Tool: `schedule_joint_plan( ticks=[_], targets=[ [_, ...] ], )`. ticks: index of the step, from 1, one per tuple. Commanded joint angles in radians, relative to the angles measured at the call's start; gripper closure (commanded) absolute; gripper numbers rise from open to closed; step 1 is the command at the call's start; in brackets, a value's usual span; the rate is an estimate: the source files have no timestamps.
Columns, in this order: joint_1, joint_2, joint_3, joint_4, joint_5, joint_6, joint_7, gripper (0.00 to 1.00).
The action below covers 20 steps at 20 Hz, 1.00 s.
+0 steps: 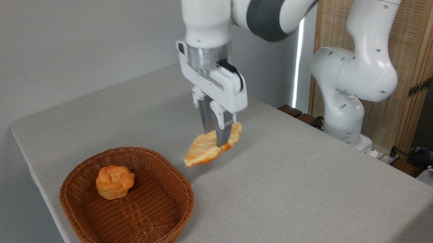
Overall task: Put bread into the basket
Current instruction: 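Lift the held bread loaf and carry it over the wicker basket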
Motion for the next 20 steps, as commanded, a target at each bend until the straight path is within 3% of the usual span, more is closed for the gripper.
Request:
schedule_joint_plan(
  ticks=[1, 3, 6, 15, 18, 20],
  targets=[
    [-0.007, 0.220, 0.007, 0.317, -0.050, -0.105, -0.081, 0.57],
    [-0.006, 0.309, 0.009, 0.437, -0.084, -0.107, -0.113, 0.56],
    [-0.003, 0.398, 0.009, 0.545, -0.085, -0.104, -0.107, 0.56],
    [0.003, 0.476, 0.007, 0.567, -0.073, 0.057, -0.028, 0.53],
    [0.004, 0.490, 0.009, 0.565, -0.070, 0.080, -0.006, 0.38],
    [0.008, 0.493, 0.009, 0.563, -0.067, 0.080, -0.004, 0.13]
  ],
)
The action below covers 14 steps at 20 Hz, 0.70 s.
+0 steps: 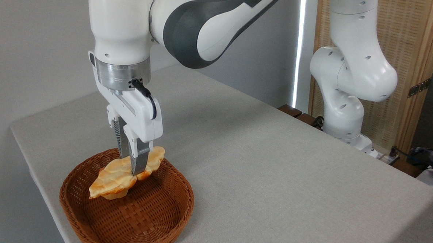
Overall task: Put bread into the basket
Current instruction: 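Lower the loaf into the basket beside the bun and open the gripper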
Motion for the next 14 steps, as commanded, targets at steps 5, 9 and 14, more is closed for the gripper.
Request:
schedule_joint_plan(
  ticks=[5, 9, 14],
  targets=[
    [0.011, 0.009, 0.007, 0.013, 0.060, 0.006, 0.022, 0.01],
    [0.011, 0.008, 0.007, 0.013, 0.060, 0.002, 0.021, 0.01],
    [0.011, 0.006, 0.007, 0.014, 0.060, 0.000, 0.018, 0.00]
  ],
)
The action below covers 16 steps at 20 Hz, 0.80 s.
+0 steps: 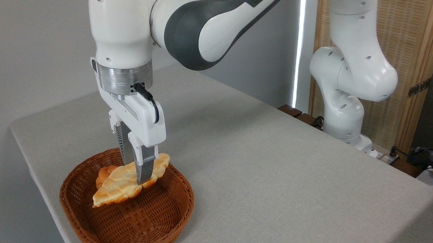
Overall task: Put bread into the basket
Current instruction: 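Lower the loaf into the basket beside the bun and open the gripper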
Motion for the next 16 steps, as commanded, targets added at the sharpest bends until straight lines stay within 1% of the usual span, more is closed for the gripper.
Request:
schedule_joint_plan(
  ticks=[1, 10, 15, 16],
  targets=[
    [-0.002, 0.000, 0.006, 0.012, 0.008, -0.002, 0.015, 0.00],
    [-0.002, -0.014, 0.000, 0.016, 0.007, -0.011, 0.005, 0.00],
    [0.002, -0.098, -0.009, 0.014, 0.005, -0.124, -0.007, 0.00],
    [0.005, -0.122, -0.011, 0.016, -0.001, -0.146, -0.037, 0.00]
  ],
)
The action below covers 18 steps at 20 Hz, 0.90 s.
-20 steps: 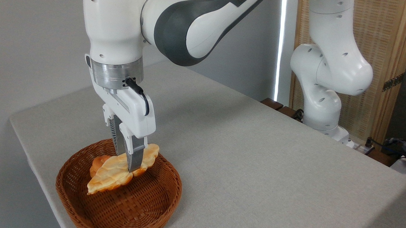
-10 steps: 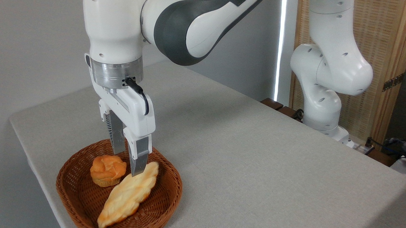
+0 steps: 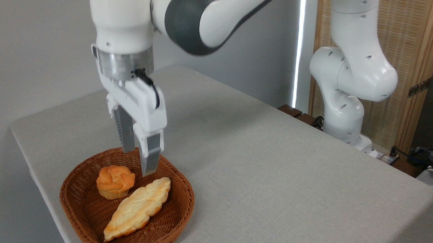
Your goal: Put bread into the basket
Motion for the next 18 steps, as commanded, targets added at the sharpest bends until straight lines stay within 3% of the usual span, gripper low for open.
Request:
schedule_joint_plan(
  ticks=[1, 4, 13, 18],
  targets=[
    [0.013, -0.102, -0.009, 0.000, -0.007, -0.096, -0.090, 0.00],
    [0.056, -0.099, -0.072, 0.082, 0.005, -0.182, -0.251, 0.00],
    [0.061, -0.142, -0.073, 0.089, 0.024, -0.294, -0.242, 0.00],
    [0.061, -0.148, -0.075, 0.081, 0.060, -0.311, -0.211, 0.00]
  ],
)
